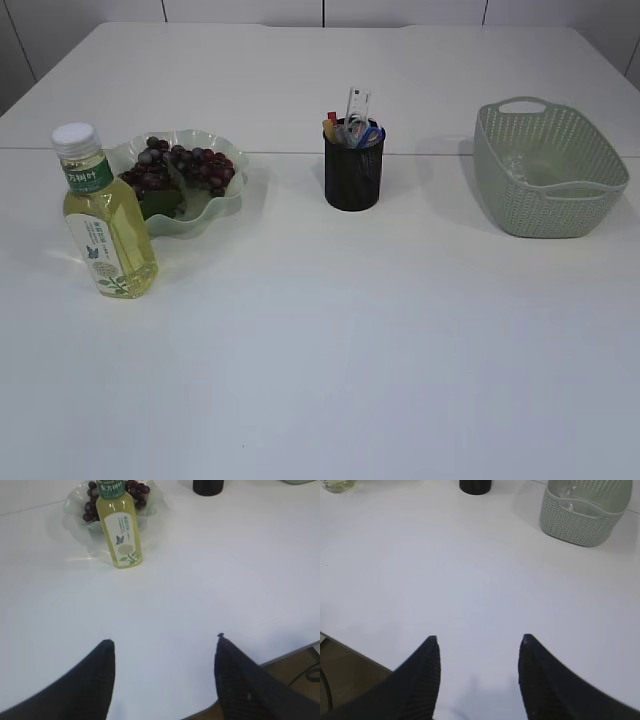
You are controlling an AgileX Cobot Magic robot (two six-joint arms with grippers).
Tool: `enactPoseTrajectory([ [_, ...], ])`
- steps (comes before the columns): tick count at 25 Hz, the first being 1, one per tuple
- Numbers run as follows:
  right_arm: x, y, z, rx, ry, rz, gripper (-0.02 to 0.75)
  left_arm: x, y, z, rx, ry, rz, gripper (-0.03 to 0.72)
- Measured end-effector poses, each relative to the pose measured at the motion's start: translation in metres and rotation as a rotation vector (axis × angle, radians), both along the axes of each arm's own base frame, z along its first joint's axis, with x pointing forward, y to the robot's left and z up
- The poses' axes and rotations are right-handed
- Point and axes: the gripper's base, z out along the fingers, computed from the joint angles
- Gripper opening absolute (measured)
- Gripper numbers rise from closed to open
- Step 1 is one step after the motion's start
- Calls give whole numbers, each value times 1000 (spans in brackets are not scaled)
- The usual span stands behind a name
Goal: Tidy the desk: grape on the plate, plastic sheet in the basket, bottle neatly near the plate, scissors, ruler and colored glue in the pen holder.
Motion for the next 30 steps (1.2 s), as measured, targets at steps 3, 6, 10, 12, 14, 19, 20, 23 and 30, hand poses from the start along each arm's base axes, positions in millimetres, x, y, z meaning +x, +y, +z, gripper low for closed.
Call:
enactPoseTrajectory([
  [3, 1, -2, 0, 12, 5, -30, 405, 3, 0, -4, 6, 7, 3, 456],
  [6, 1, -2, 0, 26, 10, -39, 405, 3, 0, -4, 6, 1, 10, 456],
  [10, 1, -2, 0, 29, 11, -41, 405, 4, 1, -4, 7, -3, 23, 455],
  [12, 1, -2, 0, 29, 11, -41, 405, 4, 1, -4, 6, -3, 25, 455],
  [14, 1, -2, 0, 29, 11, -41, 405, 4, 1, -4, 6, -2, 25, 455],
  [19, 1, -1, 0, 30, 9, -78, 405, 4, 1, -4, 6, -4, 46, 452],
  [20, 0, -1, 0, 32, 9, -110, 405, 4, 1, -4, 6, -4, 62, 452],
  [23, 0, 1, 0, 32, 7, -229, 405, 5, 0, -4, 6, -4, 125, 448],
  [30, -1, 2, 0, 33, 6, -317, 405, 5, 0, -3, 4, -5, 190, 440],
])
